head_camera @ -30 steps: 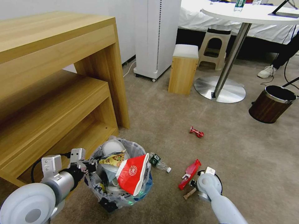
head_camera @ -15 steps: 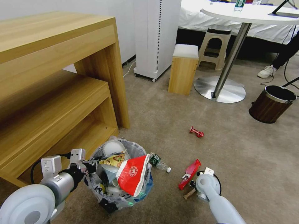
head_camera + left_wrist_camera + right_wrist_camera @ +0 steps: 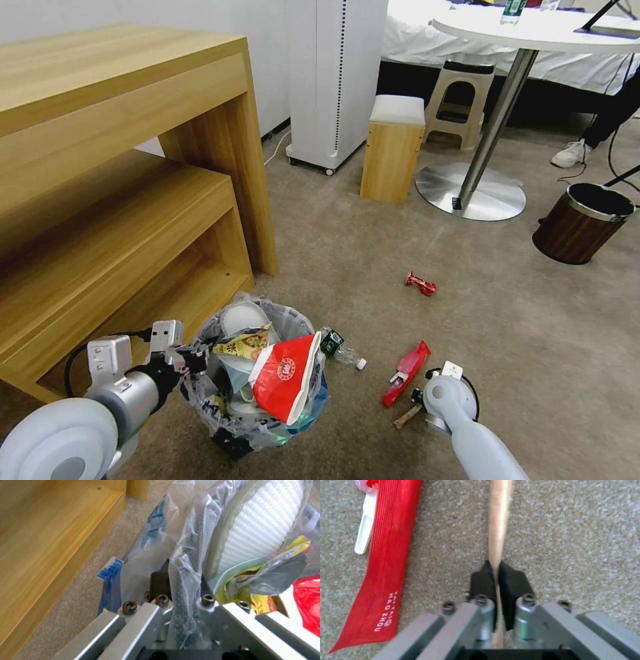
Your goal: Pick up the trash bin and place the garbage on the floor into it.
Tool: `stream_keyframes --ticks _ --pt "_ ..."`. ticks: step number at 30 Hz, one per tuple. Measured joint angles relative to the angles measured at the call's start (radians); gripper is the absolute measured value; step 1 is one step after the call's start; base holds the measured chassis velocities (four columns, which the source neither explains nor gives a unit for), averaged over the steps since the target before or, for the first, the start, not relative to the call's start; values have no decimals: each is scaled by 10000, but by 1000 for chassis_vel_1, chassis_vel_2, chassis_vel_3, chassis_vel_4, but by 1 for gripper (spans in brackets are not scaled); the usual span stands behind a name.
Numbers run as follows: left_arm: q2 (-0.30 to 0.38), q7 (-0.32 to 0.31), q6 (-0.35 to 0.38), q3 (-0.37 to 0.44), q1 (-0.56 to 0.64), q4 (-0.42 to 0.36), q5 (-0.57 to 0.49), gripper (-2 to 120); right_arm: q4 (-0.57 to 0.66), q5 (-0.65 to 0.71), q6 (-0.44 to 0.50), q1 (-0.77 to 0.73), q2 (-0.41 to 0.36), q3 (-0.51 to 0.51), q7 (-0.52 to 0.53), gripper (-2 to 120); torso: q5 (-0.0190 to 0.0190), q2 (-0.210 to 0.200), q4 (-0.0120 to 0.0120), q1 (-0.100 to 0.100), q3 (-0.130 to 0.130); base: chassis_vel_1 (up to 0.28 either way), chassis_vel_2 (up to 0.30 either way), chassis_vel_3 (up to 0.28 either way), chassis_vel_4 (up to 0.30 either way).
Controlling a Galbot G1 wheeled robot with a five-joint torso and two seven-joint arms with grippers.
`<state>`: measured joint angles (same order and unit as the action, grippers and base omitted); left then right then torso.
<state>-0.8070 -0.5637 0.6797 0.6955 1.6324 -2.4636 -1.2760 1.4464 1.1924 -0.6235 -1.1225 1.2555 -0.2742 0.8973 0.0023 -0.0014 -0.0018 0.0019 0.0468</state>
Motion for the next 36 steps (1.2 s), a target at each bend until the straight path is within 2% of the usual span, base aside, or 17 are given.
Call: stream_keyframes --ticks 17,22,23,24,25,27,28,31,32,35,36 --pt "-68 -14 0 15 24 -31 12 1 321 -117 93 -177 -170 -19 -64 0 1 0 1 0 0 0 0 0 0" --pt "-73 -18 0 15 30 -42 19 1 1147 -605 571 -511 -569 -102 -415 0 2 0 0 0 0 0 0 0 0" --pt "-76 -34 0 1 30 -64 19 1 1769 -934 913 -665 -865 -198 -762 0 3 0 -1 0 0 0 0 0 0" --pt "-76 -34 0 1 30 -64 19 1 1769 -934 913 -665 -865 -198 -762 0 3 0 -1 0 0 0 0 0 0" --pt "-81 -100 3 -45 17 -109 -23 1 2709 -1131 1379 -797 -1259 -424 -1278 0 0 0 -1 0 0 0 0 0 0" --pt "-82 -197 41 -118 5 -141 -149 1 3716 -1341 2108 -852 -1752 -666 -2078 0 1 1 0 0 0 0 0 0 0" --pt "-82 -197 41 -118 5 -141 -149 1 3716 -1341 2108 -852 -1752 -666 -2078 0 1 1 0 0 0 0 0 0 0" --pt "-47 -396 163 -198 -60 -237 -597 1 4461 -1763 3261 -803 -2353 -791 -3418 0 1 1 -1 0 0 0 0 0 0" --pt "-47 -396 163 -198 -60 -237 -597 1 4461 -1763 3261 -803 -2353 -791 -3418 0 1 1 -1 0 0 0 0 0 0" --pt "55 -541 367 -307 -133 -332 -1017 1 4492 -2404 5254 -626 -2795 -740 -5864 0 1 0 1 0 0 0 0 0 0" --pt "55 -541 367 -307 -133 -332 -1017 1 4492 -2404 5254 -626 -2795 -740 -5864 0 1 0 1 0 0 0 0 0 0"
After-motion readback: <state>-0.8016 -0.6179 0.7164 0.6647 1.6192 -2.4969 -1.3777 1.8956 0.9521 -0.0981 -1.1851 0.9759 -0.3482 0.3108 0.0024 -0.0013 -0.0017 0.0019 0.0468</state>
